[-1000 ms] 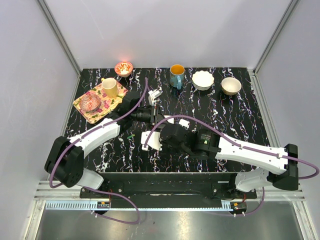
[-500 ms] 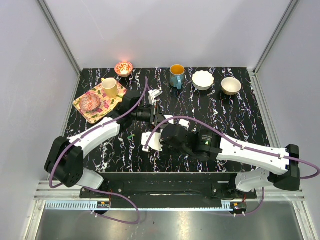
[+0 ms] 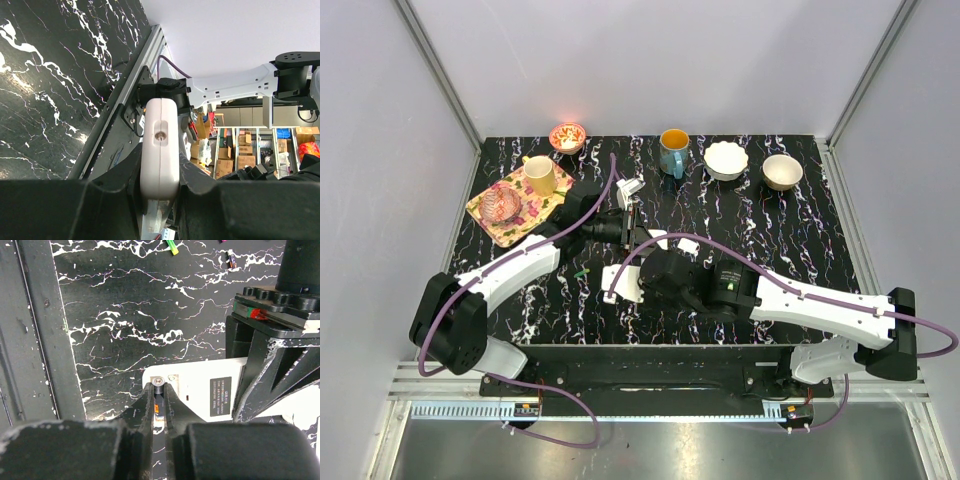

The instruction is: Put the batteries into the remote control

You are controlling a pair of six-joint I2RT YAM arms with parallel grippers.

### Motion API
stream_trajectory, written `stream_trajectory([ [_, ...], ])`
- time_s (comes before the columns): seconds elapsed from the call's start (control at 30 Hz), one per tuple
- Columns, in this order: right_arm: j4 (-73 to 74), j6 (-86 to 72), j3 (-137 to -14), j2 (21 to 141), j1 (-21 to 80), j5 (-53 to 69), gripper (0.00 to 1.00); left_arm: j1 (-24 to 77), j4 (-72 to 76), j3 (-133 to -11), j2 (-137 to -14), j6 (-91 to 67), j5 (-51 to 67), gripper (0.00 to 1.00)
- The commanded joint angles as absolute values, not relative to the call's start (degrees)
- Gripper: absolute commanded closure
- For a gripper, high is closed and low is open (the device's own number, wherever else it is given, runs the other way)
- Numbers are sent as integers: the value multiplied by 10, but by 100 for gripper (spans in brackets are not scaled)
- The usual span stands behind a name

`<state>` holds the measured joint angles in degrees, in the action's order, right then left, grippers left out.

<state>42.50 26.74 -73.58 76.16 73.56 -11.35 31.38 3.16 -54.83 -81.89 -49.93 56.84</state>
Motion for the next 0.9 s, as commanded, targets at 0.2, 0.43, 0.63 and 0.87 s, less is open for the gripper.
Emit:
stream_trajectory([
  [0.2, 517, 244, -714, 785, 745, -102, 85, 313, 107, -572, -789, -574, 599, 100],
  [0.43, 509, 243, -713, 778, 745, -121, 82, 314, 122, -557, -799, -587, 592, 100],
  [0.63, 504, 243, -711, 771, 745, -135, 80, 321, 123, -552, -803, -588, 585, 100],
  [0.87, 500, 240, -710, 768, 745, -145, 75, 323, 120, -550, -807, -587, 582, 100],
])
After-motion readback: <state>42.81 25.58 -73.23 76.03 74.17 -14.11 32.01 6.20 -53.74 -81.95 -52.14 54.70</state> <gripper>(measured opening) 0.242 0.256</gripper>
